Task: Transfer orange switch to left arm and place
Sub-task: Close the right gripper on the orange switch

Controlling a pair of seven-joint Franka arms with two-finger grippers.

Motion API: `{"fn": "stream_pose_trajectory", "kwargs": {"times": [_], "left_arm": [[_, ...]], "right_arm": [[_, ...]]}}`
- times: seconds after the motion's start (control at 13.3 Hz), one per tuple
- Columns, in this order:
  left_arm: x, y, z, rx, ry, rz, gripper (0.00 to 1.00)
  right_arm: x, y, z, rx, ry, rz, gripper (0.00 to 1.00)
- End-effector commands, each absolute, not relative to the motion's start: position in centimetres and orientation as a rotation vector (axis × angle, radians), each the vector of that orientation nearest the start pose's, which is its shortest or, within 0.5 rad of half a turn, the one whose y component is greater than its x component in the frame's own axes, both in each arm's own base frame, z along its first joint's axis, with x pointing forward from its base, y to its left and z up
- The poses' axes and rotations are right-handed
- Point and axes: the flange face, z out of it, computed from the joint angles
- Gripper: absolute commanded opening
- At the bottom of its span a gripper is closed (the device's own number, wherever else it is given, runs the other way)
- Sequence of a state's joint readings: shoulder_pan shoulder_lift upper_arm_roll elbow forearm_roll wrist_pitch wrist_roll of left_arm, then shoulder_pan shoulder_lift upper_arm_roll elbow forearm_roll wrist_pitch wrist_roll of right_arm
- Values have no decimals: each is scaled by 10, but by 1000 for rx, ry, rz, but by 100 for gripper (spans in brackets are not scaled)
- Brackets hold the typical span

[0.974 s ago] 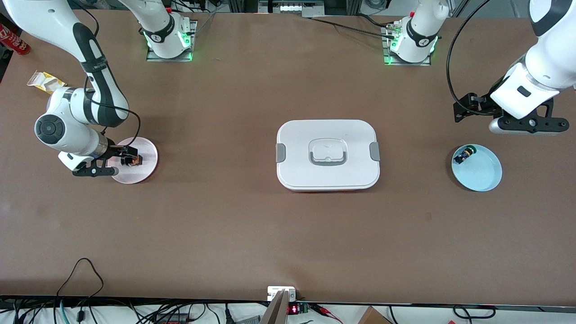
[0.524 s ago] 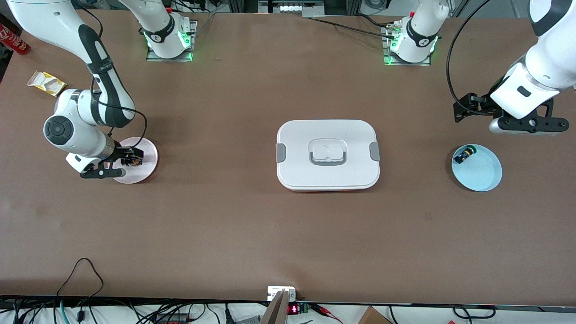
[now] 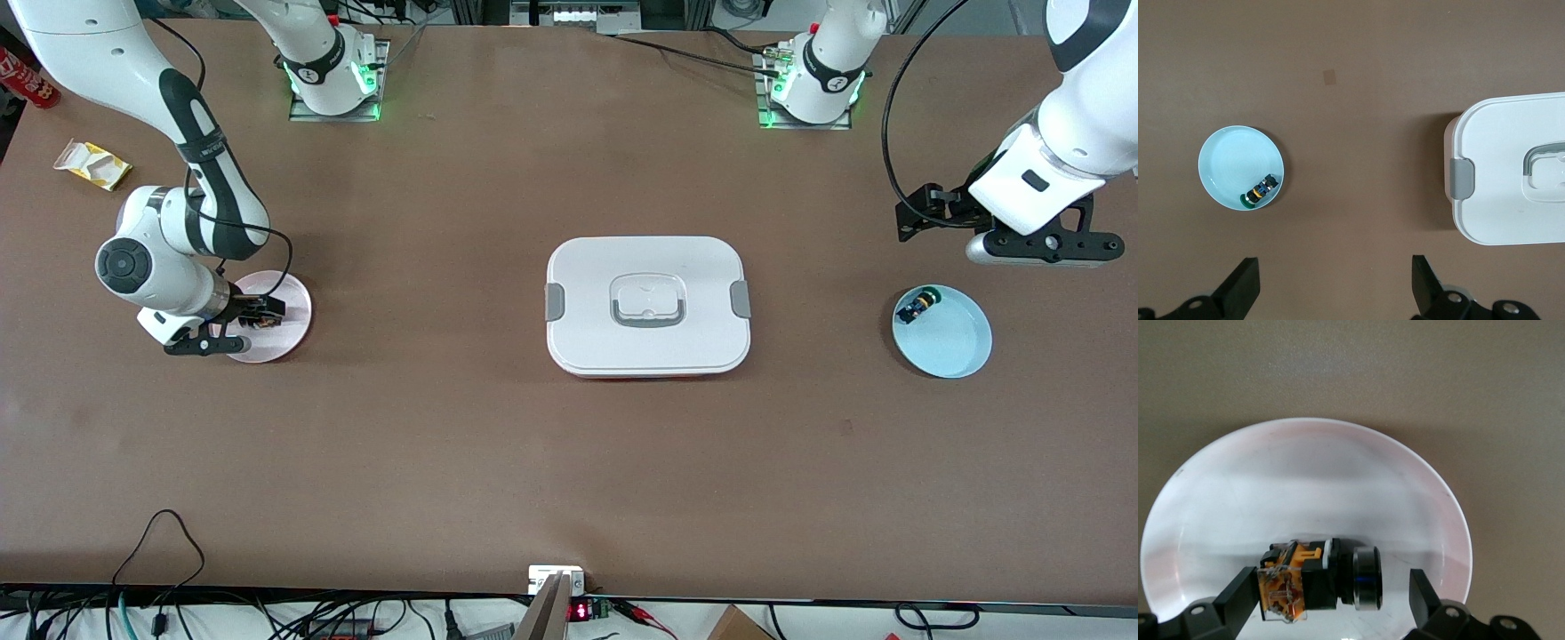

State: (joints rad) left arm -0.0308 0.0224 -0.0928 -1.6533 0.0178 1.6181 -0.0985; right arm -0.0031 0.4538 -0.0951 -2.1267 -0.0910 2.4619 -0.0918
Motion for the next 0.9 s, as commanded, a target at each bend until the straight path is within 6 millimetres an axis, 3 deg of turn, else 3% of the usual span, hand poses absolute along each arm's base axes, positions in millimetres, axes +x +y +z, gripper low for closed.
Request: {"fn": "stream_pose_trajectory", "kwargs": {"times": [0.0, 0.45, 0.52, 0.6, 0.67, 0.82], "left_arm": [[554, -68, 584, -3126, 27, 87, 100], [554, -68, 584, -3126, 27, 87, 100], [554, -68, 584, -3126, 27, 87, 100], [554, -68, 584, -3126, 27, 87, 100], [554, -68, 584, -3126, 27, 87, 100], [554, -68, 584, -3126, 27, 87, 100]], "right_arm": [[559, -55, 180, -3207, -150, 200, 100], [559, -53, 170, -3193, -225, 206, 98], [559, -53, 170, -3192, -235, 207, 76], [559, -52, 171, -3185, -285, 210, 36], [560, -50, 174, -3175, -350, 204, 23], [565, -38, 184, -3156, -368, 198, 16]]}}
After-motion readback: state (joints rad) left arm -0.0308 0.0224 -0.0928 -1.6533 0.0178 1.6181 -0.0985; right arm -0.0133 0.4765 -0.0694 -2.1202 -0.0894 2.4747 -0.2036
